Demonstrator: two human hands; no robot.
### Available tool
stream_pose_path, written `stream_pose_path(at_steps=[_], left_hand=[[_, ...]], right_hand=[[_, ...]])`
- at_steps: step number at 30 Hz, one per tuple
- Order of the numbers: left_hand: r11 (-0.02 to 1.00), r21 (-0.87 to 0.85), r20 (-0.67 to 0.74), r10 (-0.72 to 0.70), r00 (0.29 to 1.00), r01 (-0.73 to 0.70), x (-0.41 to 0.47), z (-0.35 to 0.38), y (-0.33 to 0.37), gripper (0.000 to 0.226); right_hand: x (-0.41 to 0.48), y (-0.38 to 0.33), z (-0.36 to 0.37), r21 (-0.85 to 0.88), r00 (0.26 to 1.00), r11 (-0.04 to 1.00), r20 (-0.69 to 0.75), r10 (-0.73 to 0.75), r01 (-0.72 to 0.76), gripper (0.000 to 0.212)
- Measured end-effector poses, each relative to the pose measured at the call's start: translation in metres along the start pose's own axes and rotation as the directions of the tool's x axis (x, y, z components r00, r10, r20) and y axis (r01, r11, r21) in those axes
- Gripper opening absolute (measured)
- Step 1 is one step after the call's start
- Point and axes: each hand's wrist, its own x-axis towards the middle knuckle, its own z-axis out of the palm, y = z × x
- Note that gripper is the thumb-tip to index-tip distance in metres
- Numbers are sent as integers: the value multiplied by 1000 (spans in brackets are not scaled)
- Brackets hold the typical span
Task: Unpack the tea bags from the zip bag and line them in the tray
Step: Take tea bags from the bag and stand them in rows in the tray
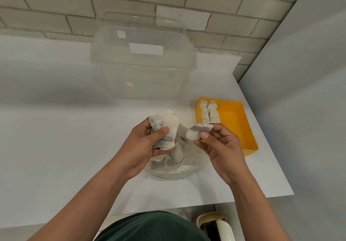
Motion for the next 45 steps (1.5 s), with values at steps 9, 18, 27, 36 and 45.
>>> stream_pose_path(at_steps=[9, 18, 27, 36, 45], left_hand=[[1000, -19, -31, 9, 999, -10, 8, 34, -1, 28], [1000, -15, -75, 20, 997, -21, 18, 66, -13, 29], [1000, 14, -108, 29, 994, -28, 22, 79, -18, 26], [1000, 1, -130, 15, 991, -15, 22, 80, -20, 27], [1000, -1, -119, 8, 993, -8, 23, 78, -20, 28]], right_hand=[[29, -30, -38, 80, 992, 993, -102, -78, 86, 16], [108, -18, -116, -510, 921, 860, -326, -211, 16, 10], [157, 18, -129, -785, 917, 607, -325, -232, -125, 21], [161, 20, -130, -824, 954, 546, -267, -136, -153, 8], [165, 20, -126, -882, 961, 440, -248, -122, -172, 6]])
